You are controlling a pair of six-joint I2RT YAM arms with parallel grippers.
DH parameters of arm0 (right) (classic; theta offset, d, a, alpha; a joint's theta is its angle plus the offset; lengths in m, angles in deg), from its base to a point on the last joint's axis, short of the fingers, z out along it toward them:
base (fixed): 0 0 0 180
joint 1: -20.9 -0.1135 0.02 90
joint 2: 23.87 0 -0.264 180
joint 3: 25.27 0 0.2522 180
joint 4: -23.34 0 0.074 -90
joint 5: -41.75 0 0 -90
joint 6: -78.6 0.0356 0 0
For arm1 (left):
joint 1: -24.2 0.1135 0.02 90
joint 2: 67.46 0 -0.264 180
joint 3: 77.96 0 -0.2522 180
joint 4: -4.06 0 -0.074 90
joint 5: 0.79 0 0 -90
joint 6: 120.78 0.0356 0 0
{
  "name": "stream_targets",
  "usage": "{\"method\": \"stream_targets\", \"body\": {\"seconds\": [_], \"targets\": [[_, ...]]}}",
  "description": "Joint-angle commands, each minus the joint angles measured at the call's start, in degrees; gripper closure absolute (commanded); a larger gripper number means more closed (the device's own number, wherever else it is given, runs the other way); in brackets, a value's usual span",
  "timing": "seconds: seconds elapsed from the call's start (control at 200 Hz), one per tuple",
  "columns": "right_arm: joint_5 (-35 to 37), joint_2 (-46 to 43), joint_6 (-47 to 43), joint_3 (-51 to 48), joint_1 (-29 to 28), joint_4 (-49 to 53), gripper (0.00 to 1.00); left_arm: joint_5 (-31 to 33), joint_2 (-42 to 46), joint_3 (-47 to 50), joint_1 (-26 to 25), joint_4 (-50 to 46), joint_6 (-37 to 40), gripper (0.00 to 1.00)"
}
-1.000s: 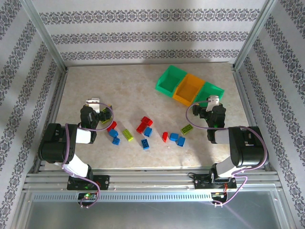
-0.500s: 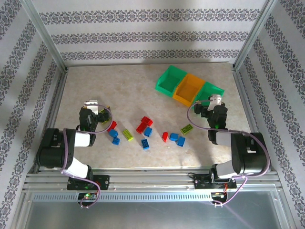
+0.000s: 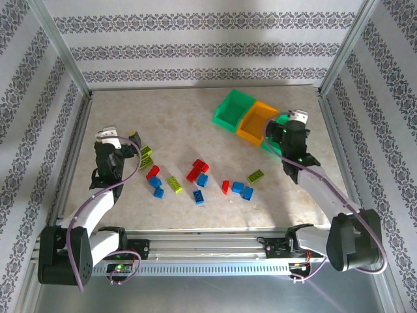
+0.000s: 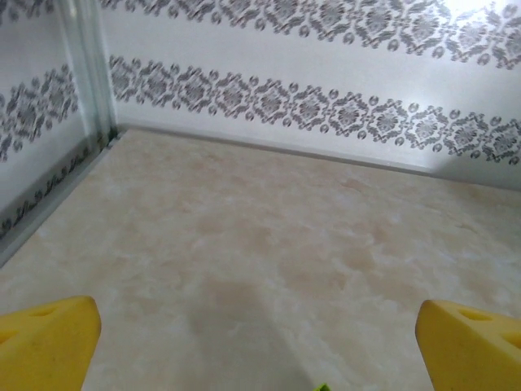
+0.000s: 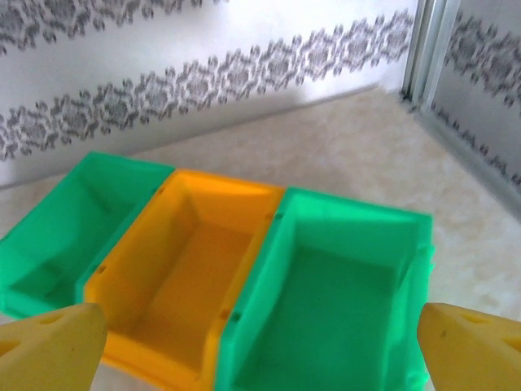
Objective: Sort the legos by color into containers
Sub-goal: Move the container to the top-center of the table.
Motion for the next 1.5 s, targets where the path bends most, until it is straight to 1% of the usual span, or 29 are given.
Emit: {"method": "stream_targets", "body": {"seconds": [0.0, 0.06, 0.14, 0.265, 0.42, 0.645, 0.76, 0.874, 1.064, 1.189, 1.374, 1.494], "targets": [[7.89, 6.27, 8.04, 7.39, -2.95, 16.85, 0.06, 2.61, 1.52, -3.00, 0.78, -11.96, -7.29, 0.00], [8.77, 10.24, 10.87, 11.29, -3.39, 20.63, 0.14, 1.64, 1.33, -4.04, 0.79, -14.46, -8.61, 0.00], [9.16, 15.30, 13.40, 16.12, -3.29, 24.29, 0.15, 0.67, 0.87, -5.13, 0.78, -16.71, -9.91, 0.00], [7.50, 23.10, 14.00, 23.21, -3.17, 26.77, 0.20, 0.43, 0.66, -5.81, 0.78, -18.23, -11.43, 0.00], [6.90, 31.02, 15.51, 30.73, -2.23, 29.61, 0.29, -0.33, 0.48, -5.59, 0.84, -18.15, -12.11, 0.00], [5.41, 39.00, 16.17, 37.05, -1.04, 31.44, 0.32, -1.17, 0.01, -5.36, 0.78, -18.18, -12.40, 0.00], [4.96, 41.05, 16.68, 37.77, -0.90, 31.73, 0.35, -0.56, -0.21, -5.54, 0.78, -18.47, -12.52, 0.00], [3.13, 42.92, 16.38, 37.95, -0.67, 31.45, 0.42, -0.21, -0.67, -6.18, 0.80, -18.92, -12.53, 0.00], [0.00, 44.65, 13.39, 38.04, -1.34, 30.37, 0.64, 1.53, -2.06, -8.33, 0.79, -21.97, -13.10, 0.00], [-0.53, 44.66, 11.45, 38.21, -2.63, 30.37, 0.76, 2.09, -2.35, -8.80, 0.79, -22.72, -13.66, 0.00], [-0.65, 43.97, 11.60, 37.35, -5.56, 30.48, 0.85, 0.75, -2.46, -8.54, 0.78, -22.28, -14.09, 0.00], [-1.92, 43.82, 12.31, 37.08, -8.02, 30.02, 0.87, -0.25, -2.71, -8.04, 0.79, -21.95, -14.74, 0.00]]}}
